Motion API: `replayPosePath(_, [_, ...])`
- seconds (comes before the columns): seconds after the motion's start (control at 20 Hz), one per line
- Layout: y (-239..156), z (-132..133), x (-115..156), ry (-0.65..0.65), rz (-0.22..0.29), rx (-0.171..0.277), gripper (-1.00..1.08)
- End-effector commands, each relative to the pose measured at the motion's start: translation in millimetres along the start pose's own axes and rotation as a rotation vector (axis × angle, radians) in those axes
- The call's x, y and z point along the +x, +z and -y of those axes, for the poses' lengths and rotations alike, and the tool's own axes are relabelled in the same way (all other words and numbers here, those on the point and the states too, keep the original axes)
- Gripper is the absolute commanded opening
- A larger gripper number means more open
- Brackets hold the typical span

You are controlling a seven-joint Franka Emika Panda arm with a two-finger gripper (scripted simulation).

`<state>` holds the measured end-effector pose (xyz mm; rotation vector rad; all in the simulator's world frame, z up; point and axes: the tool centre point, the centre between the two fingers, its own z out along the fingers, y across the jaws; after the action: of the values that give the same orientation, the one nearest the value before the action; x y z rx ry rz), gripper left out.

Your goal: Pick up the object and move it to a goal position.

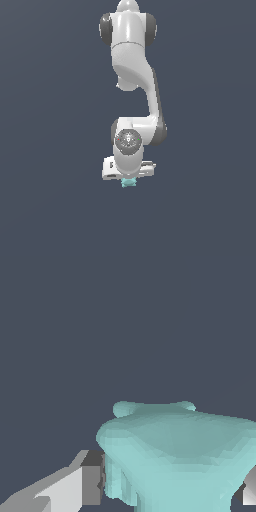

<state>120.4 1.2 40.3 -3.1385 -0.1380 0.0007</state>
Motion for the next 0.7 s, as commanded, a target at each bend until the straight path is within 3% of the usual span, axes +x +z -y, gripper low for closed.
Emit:
replayPosePath(0.0, [-0.2,0.0,0.1,0.000,0.000,0.000,-1.00])
replayPosePath(0.65, [-0.7,-0.4,-6.5,0.000,0.000,0.000,-1.00])
